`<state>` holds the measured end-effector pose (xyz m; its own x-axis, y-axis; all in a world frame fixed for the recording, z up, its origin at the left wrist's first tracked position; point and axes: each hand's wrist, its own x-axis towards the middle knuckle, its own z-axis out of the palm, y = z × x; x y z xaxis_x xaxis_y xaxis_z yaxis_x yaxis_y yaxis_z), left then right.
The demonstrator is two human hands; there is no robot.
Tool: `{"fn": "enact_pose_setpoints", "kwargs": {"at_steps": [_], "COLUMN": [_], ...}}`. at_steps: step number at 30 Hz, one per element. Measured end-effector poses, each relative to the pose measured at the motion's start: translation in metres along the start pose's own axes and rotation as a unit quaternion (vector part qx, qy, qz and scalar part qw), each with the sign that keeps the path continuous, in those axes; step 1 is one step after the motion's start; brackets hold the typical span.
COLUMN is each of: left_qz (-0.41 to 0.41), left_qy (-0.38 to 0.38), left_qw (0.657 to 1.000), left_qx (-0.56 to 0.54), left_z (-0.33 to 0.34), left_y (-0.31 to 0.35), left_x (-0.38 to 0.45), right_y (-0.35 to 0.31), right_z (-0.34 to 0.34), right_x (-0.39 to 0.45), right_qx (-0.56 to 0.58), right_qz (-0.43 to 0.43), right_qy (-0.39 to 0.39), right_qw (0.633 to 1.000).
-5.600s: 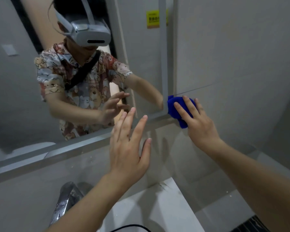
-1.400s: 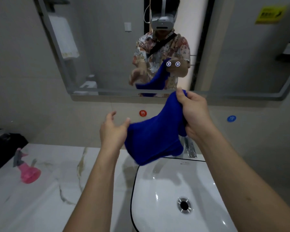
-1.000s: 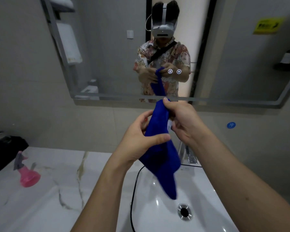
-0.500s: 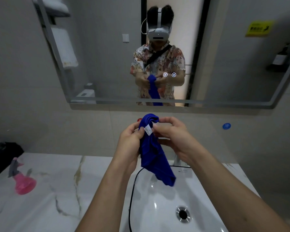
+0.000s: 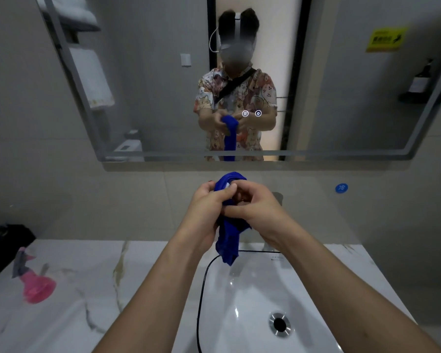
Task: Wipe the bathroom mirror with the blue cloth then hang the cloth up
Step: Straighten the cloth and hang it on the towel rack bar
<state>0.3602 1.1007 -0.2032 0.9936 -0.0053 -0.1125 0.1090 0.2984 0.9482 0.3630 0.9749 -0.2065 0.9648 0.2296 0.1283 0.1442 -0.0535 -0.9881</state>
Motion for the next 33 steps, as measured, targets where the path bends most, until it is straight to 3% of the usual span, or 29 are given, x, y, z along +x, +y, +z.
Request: {"fn": "enact_pose_setpoints", "kwargs": {"at_steps": [5,13,19,26,31,33], "left_qz": [-0.032,-0.066,-0.073,-0.071,-0.048,-0.051], "left_qy": [-0.013,0.001,0.005,-0.006,0.025,0.043], "left_qw": [0.999,0.995,0.995,0.997,0.998,0.997], "left_qx": [-0.034,-0.071,-0.067,-0.036,0.029,0.050], "left_z": [-0.004,-0.006,-0.001,0.005,-0.015,-0.023], "left_y": [0.009,0.011,0.016,0.019,0.026,0.030], "left_x": [0.002,0.002,-0.001,-0.004,0.003,0.007], "right_y": [-0.001,-0.008,-0.005,-0.011,-0.019,-0.022], "right_z": [-0.006,-0.010,-0.010,0.001,-0.022,-0.028], "right_x": [0.002,-0.001,-0.003,-0.002,0.005,0.008], "right_qx": [0.145,0.238,0.077,-0.059,0.072,0.077], "right_qz": [0.067,0.111,0.069,0.062,0.093,0.096], "right_qy": [0.039,0.072,0.040,0.048,0.028,0.037], "right_qw": [0.986,0.962,0.994,0.995,0.993,0.992]}}
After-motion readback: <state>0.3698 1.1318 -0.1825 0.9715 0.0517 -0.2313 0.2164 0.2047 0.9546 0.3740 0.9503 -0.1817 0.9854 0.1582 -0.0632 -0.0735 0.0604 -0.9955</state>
